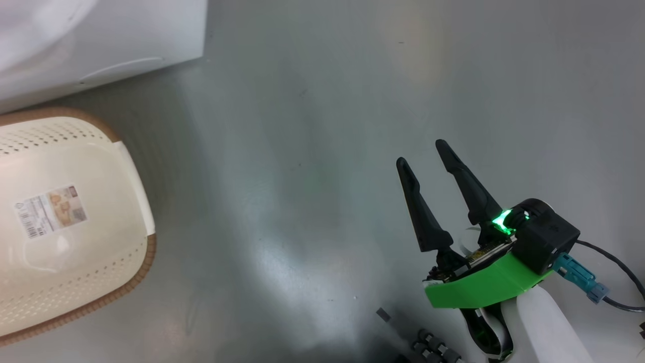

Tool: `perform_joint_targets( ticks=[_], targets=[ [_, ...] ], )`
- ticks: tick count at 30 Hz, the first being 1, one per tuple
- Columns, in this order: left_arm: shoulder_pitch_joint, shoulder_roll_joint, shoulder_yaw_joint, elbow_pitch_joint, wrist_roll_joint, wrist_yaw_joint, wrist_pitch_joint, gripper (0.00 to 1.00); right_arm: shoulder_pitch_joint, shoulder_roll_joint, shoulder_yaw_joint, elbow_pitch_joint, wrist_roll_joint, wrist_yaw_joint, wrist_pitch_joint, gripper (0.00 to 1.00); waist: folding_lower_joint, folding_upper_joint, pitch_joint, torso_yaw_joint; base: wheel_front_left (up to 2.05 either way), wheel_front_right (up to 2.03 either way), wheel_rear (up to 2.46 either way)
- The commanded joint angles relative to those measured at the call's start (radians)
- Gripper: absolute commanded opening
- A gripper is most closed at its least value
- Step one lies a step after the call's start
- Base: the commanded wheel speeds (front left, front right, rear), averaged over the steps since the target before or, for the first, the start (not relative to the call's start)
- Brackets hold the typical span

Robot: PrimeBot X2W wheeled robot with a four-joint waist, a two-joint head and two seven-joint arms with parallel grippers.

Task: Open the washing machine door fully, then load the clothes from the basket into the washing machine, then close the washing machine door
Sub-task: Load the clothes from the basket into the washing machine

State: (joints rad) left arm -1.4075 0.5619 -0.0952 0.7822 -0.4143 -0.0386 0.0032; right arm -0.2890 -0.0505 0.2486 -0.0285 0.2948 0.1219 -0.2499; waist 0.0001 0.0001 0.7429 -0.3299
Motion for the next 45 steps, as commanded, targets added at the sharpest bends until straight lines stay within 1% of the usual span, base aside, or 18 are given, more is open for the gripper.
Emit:
perform_joint_targets(
  ticks=[1, 3, 5, 8, 19, 20, 21, 22, 23, 29, 35, 42, 45],
  targets=[
    [-0.023, 0.06, 0.015, -0.034, 0.012, 0.012, -0.021, 0.0, 0.004, 0.0, 0.024, -0.024, 0.007, 0.009, -0.012, 1.0, -0.0001, -0.0001, 0.007, -0.009, 0.0, 0.0, 0.0],
    [-0.038, 0.069, 0.008, -0.037, 0.033, 0.026, -0.067, 0.0, 0.002, 0.0, 0.026, -0.023, 0.009, 0.009, -0.012, 1.0, -0.0001, -0.0001, 0.01, -0.012, 0.0, 0.0, 0.0],
    [-0.057, 0.065, 0.022, -0.037, 0.031, 0.045, -0.119, 0.0, 0.0, 0.0, 0.026, -0.023, 0.011, 0.009, -0.012, 1.0, -0.0001, -0.0001, 0.014, -0.016, 0.0, 0.0, 0.0],
    [-0.076, 0.064, 0.017, -0.022, 0.041, 0.055, -0.161, 0.0, -0.005, 0.0, 0.024, -0.024, 0.015, 0.009, -0.012, 1.0, -0.0001, -0.0001, 0.02, -0.018, 0.0, 0.0, 0.0],
    [-0.093, 0.051, -0.015, 0.102, 0.042, 0.049, -0.137, 0.0, -0.018, 0.0, 0.023, -0.017, 0.031, 0.009, -0.012, 1.0, -0.0001, -0.0001, 0.031, -0.02, 0.0, 0.0, 0.0],
    [-0.096, 0.05, -0.016, 0.111, 0.04, 0.047, -0.135, 0.02, -0.019, 0.0, 0.023, -0.015, 0.032, 0.009, -0.012, 1.0, -0.0001, -0.0001, 0.032, -0.019, 0.0, 0.0, 0.0],
    [-0.1, 0.049, -0.018, 0.118, 0.04, 0.046, -0.134, 0.36, -0.02, 0.0, 0.022, -0.014, 0.033, 0.009, -0.012, 1.0, -0.0001, -0.0001, 0.032, -0.018, 0.0, 0.0, 0.0],
    [-0.103, 0.047, -0.021, 0.125, 0.038, 0.041, -0.132, 0.94, -0.022, 0.0, 0.021, -0.013, 0.034, 0.009, -0.012, 1.0, -0.0001, -0.0001, 0.033, -0.017, 0.0, 0.0, 0.0],
    [-0.107, 0.045, -0.024, 0.13, 0.038, 0.038, -0.134, 1.0, -0.023, 0.0, 0.02, -0.012, 0.035, 0.009, -0.012, 1.0, -0.0001, -0.0001, 0.033, -0.016, 0.0, 0.0, 0.0],
    [-0.109, 0.03, -0.017, 0.161, 0.01, 0.014, -0.159, 1.0, -0.033, 0.0, 0.012, -0.013, 0.036, 0.009, -0.012, 1.0, -0.0001, -0.0001, 0.029, -0.004, 0.0, 0.0, 0.0],
    [-0.049, 0.018, -0.019, 0.177, -0.003, -0.005, -0.213, 1.0, -0.033, 0.0, 0.0, -0.011, 0.027, 0.009, -0.012, 1.0, -0.0001, -0.0001, 0.0, 0.024, 0.0, 0.0, 0.0],
    [0.052, -0.01, -0.021, 0.152, -0.007, -0.002, -0.251, 1.0, -0.027, 0.0, -0.024, -0.009, 0.014, 0.009, -0.012, 1.0, -0.0001, -0.0001, -0.039, 0.064, 0.0, 0.0, 0.0],
    [0.132, -0.022, -0.012, 0.115, -0.007, 0.018, -0.26, 1.0, -0.02, 0.0, -0.042, -0.008, 0.007, 0.009, -0.012, 1.0, -0.0001, -0.0001, -0.067, 0.082, 0.0, 0.0, 0.0]
  ],
)
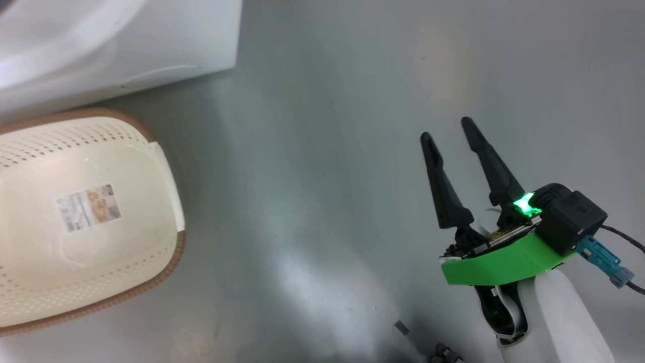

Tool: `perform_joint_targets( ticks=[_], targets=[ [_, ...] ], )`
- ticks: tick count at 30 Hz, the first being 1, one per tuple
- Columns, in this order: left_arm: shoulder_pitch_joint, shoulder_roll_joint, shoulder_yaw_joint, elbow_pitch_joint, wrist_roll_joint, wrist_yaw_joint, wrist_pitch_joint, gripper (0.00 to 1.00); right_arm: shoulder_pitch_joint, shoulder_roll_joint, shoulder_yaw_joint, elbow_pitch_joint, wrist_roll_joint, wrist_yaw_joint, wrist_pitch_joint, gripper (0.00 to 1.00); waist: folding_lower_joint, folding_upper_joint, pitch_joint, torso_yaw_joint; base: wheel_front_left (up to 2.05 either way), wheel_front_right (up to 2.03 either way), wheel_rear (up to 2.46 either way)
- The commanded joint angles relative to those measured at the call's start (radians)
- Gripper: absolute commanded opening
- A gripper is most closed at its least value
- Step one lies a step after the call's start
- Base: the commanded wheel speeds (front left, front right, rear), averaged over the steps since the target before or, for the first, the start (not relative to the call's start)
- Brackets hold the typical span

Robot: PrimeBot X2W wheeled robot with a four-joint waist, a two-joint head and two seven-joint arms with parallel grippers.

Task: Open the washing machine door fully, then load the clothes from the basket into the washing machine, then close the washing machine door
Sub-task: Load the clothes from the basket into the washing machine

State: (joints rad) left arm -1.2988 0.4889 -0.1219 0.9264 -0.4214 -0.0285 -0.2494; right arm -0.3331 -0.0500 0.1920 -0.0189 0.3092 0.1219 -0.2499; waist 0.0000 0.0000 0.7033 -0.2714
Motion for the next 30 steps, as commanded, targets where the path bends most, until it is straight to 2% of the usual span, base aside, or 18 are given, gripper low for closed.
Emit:
perform_joint_targets(
  ticks=[1, 7, 18, 23, 30],
  targets=[
    [0.055, 0.046, 0.019, -0.048, 0.0, 0.014, -0.01, 1.0, 0.028, 0.0, 0.009, -0.017, -0.011, 0.009, -0.012, 1.0, 0.0, 0.0, -0.039, 0.029, 0.0, 0.0, 0.0],
    [0.293, 0.006, 0.081, -0.286, 0.016, 0.074, -0.012, 1.0, 0.055, 0.0, -0.013, -0.012, -0.036, 0.009, -0.012, 1.0, 0.0, 0.0, -0.103, 0.063, 0.0, 0.0, 0.0],
    [0.818, -0.119, 0.133, -0.808, 0.094, 0.193, -0.012, 1.0, 0.114, 0.0, -0.047, 0.007, -0.075, 0.009, -0.012, 1.0, 0.0, 0.0, -0.227, 0.119, 0.0, 0.0, 0.0],
    [1.021, -0.176, 0.144, -0.946, 0.11, 0.235, -0.012, 1.0, 0.14, 0.0, -0.045, 0.023, -0.093, 0.009, -0.012, 1.0, 0.0, 0.0, -0.293, 0.13, 0.0, 0.0, 0.0],
    [1.216, -0.234, 0.13, -1.025, 0.124, 0.249, -0.012, 1.0, 0.191, 0.0, -0.06, 0.041, -0.124, 0.009, -0.012, 1.0, 0.0, 0.0, -0.397, 0.153, 0.0, 0.0, 0.0]
  ],
)
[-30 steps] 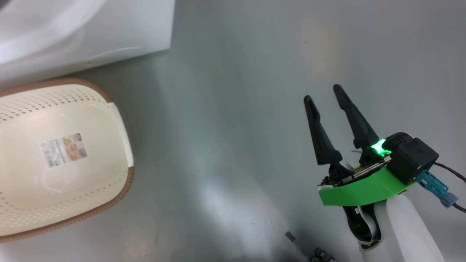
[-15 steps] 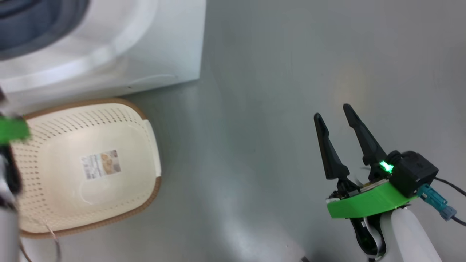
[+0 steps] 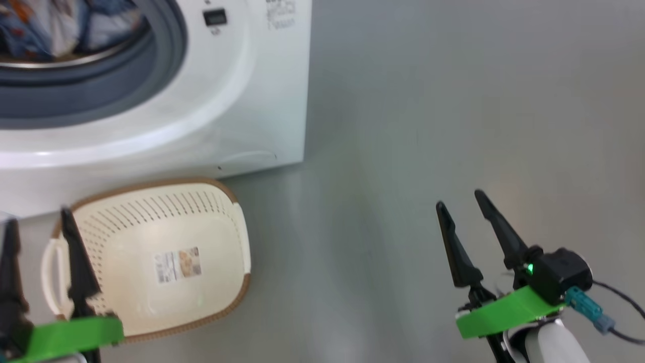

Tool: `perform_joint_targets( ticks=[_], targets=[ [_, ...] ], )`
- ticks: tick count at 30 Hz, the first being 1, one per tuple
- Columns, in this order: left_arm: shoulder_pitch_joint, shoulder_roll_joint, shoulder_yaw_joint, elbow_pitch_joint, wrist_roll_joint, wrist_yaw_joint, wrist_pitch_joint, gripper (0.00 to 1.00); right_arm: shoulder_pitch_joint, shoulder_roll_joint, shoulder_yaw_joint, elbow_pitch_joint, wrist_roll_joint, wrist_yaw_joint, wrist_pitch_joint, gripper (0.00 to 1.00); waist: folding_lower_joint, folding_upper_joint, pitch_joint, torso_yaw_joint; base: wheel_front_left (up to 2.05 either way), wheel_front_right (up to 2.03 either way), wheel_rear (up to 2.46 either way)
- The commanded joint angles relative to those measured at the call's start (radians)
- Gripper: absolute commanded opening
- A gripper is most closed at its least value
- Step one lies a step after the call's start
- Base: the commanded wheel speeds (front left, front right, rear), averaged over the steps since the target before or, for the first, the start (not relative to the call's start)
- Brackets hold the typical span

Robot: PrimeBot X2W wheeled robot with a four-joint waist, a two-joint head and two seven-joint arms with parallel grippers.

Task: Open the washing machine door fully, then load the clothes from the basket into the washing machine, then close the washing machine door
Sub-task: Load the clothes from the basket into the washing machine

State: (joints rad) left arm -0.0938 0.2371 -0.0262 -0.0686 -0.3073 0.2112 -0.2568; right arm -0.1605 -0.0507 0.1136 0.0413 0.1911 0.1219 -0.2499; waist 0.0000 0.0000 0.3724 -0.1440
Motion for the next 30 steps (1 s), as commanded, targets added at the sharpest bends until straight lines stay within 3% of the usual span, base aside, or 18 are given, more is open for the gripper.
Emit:
perform_joint_targets(
  ticks=[1, 11, 16, 30],
  targets=[
    [0.031, 0.012, 0.032, -0.035, 0.011, 0.008, -0.005, 1.0, 0.027, 0.001, 0.016, -0.018, -0.01, 0.009, -0.012, 1.0, 0.0, 0.0, -0.081, 0.03, 0.0, 0.0, 0.0],
    [0.173, -0.039, -0.011, -0.017, 0.015, -0.02, -0.005, 1.0, 0.122, 0.001, -0.012, -0.027, -0.035, 0.009, 0.015, 1.0, 0.0, 0.0, -0.214, 0.061, 0.0, 0.0, 0.0],
    [0.233, -0.061, -0.042, -0.003, 0.013, -0.055, -0.005, 1.0, 0.171, 0.001, -0.021, -0.051, -0.037, 0.009, 0.037, 1.0, 0.0, 0.0, -0.267, 0.069, 0.0, 0.0, 0.0],
    [0.268, -0.061, -0.066, 0.057, 0.04, -0.053, -0.005, 1.0, 0.231, 0.001, -0.017, -0.08, -0.038, 0.009, 0.07, 1.0, 0.0, 0.0, -0.344, 0.075, 0.0, 0.0, 0.0]
  ],
)
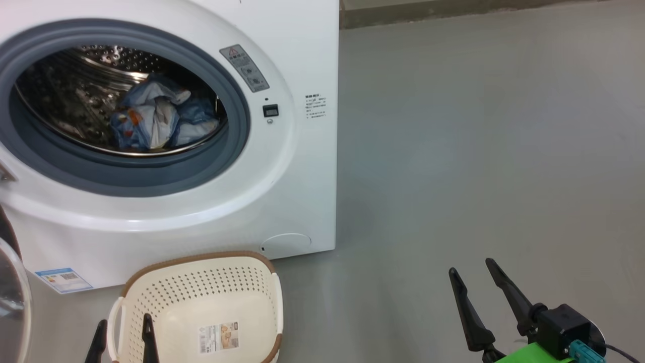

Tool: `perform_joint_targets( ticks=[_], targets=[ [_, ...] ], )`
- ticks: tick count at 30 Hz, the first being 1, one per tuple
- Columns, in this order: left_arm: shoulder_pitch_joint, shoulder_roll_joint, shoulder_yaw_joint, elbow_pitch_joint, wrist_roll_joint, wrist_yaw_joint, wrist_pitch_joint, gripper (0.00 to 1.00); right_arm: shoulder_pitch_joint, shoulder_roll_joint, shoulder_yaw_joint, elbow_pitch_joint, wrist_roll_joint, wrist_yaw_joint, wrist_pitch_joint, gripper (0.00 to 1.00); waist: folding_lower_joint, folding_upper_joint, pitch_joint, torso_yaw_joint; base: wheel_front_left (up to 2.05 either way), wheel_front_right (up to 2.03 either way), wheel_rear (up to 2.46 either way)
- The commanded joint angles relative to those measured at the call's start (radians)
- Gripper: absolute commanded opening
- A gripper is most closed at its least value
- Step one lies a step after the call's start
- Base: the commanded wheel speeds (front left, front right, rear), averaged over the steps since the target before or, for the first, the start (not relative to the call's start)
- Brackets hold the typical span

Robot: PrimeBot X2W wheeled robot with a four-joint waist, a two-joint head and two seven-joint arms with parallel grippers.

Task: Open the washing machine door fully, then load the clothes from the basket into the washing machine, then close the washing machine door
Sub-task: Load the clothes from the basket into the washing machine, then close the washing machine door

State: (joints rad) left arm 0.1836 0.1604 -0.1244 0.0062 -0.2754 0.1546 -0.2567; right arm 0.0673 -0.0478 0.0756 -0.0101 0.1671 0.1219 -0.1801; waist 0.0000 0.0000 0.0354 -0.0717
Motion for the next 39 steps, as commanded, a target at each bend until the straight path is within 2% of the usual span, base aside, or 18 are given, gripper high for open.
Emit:
perform_joint_targets(
  ticks=[1, 39],
  targets=[
    [-0.009, 0.015, 0.031, -0.015, 0.009, 0.004, -0.005, 1.0, 0.006, -0.002, 0.021, -0.03, -0.015, 0.009, 0.002, 1.0, 0.0, 0.0, -0.011, 0.004, 0.0, 0.0, 0.0],
    [-0.024, 0.009, 0.016, 0.017, 0.014, 0.01, -0.005, 1.0, 0.034, -0.002, 0.007, -0.06, -0.016, 0.009, 0.022, 1.0, 0.0, 0.0, -0.043, 0.017, 0.0, 0.0, 0.0]
  ],
)
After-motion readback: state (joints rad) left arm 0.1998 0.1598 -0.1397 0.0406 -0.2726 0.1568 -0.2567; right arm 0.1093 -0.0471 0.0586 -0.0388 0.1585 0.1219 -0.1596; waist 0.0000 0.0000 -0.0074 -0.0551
